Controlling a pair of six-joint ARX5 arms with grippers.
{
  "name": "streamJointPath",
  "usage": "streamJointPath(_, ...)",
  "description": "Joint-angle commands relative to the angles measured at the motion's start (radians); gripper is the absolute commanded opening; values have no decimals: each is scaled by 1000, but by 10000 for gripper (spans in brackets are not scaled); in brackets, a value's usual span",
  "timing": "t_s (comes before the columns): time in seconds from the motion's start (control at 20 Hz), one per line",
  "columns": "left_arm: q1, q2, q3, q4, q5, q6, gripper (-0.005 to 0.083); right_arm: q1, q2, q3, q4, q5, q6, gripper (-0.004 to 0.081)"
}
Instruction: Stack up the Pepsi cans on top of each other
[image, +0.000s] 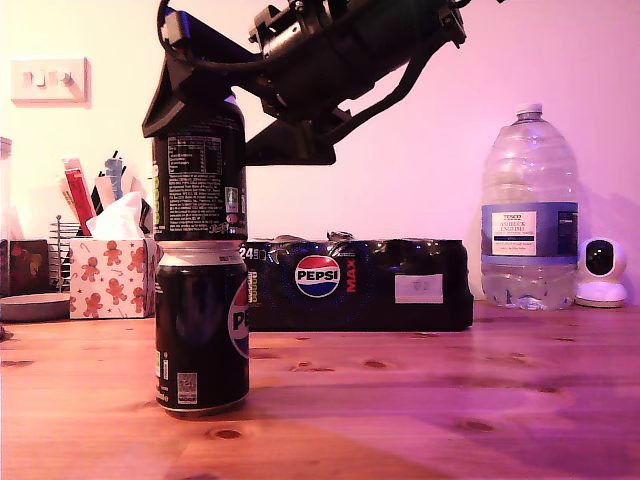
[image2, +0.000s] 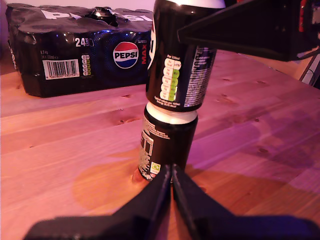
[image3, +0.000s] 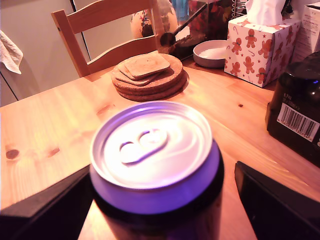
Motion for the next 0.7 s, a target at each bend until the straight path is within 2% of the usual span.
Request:
streamJointPath(0.0,-6,-10,-18,7,0,6,-13,6,-14,34,10,0,4,788)
streamJointPath(0.2,-6,-10,-18,7,0,6,-13,11,-27,98,-21,-4,4,788)
streamJointPath(0.45,-6,-10,-18,7,0,6,-13,11,-79,200,-193,-6,3,788)
streamJointPath(0.6,-6,-10,-18,7,0,6,-13,11,-134,238,-312,1,-40,786)
streamJointPath(0.65,-6,-10,-18,7,0,6,-13,10,-151,243,-340,14,-65,754)
